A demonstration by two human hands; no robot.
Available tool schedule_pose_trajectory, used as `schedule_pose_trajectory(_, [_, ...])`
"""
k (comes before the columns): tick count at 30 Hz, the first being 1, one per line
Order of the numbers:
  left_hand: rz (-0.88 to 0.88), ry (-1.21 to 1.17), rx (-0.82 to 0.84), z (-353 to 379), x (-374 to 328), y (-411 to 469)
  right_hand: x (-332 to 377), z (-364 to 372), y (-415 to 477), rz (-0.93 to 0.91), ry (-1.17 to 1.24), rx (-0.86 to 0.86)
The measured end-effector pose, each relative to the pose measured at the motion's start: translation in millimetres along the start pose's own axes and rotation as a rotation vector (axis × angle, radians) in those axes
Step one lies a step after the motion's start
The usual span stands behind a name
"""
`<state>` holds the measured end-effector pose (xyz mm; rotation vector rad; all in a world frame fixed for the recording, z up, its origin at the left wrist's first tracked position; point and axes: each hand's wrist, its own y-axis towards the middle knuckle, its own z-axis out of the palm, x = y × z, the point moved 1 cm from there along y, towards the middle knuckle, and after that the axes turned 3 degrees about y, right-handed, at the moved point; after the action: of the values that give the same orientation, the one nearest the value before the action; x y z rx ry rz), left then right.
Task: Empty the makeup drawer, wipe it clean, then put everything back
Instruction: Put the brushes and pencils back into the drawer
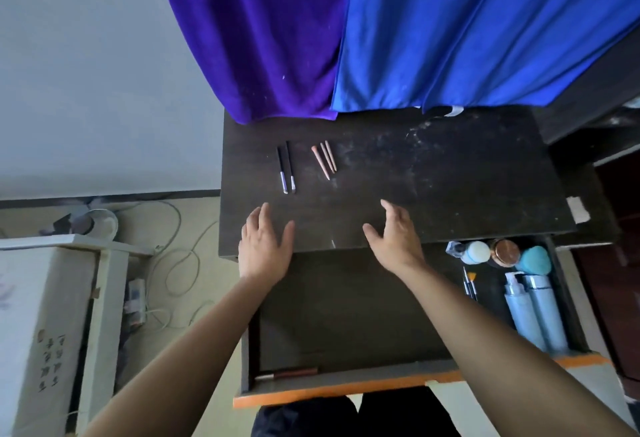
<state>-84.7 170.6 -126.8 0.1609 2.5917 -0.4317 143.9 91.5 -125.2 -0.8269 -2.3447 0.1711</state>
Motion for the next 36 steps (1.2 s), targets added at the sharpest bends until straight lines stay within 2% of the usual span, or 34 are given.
schedule_pose_trajectory(6, [-0.221, -0.033, 0.034, 3, -26, 80, 41, 8, 86, -0.023, -0.039, 0.086])
schedule_pose_trajectory(9, [-0.293, -0.054, 0.027, 16, -33, 111, 59, 21, 128, -0.036, -0.091, 0.056])
schedule_pose_trajectory(12, [-0.334, -0.007, -0.046, 27, -41, 137, 75, 35, 160, -0.047, -0.087, -0.004])
schedule_pose_trajectory(16, [-0.400, 0.051, -0.135, 34, -53, 160, 78, 44, 175, -0.116, -0.143, -0.003])
schedule_pose_trajectory(25, [-0.365, -0.100, -0.154, 47, -48, 160, 22, 22, 173, -0.007, -0.001, 0.072])
schedule_pose_trajectory(32, [-0.386, -0.114, -0.163, 49, -40, 148, 53, 40, 163, -0.025, 0.047, 0.002])
schedule_pose_trajectory(36, [-0.397, -0.060, -0.163, 47, -32, 134, 75, 59, 161, -0.121, 0.041, 0.057])
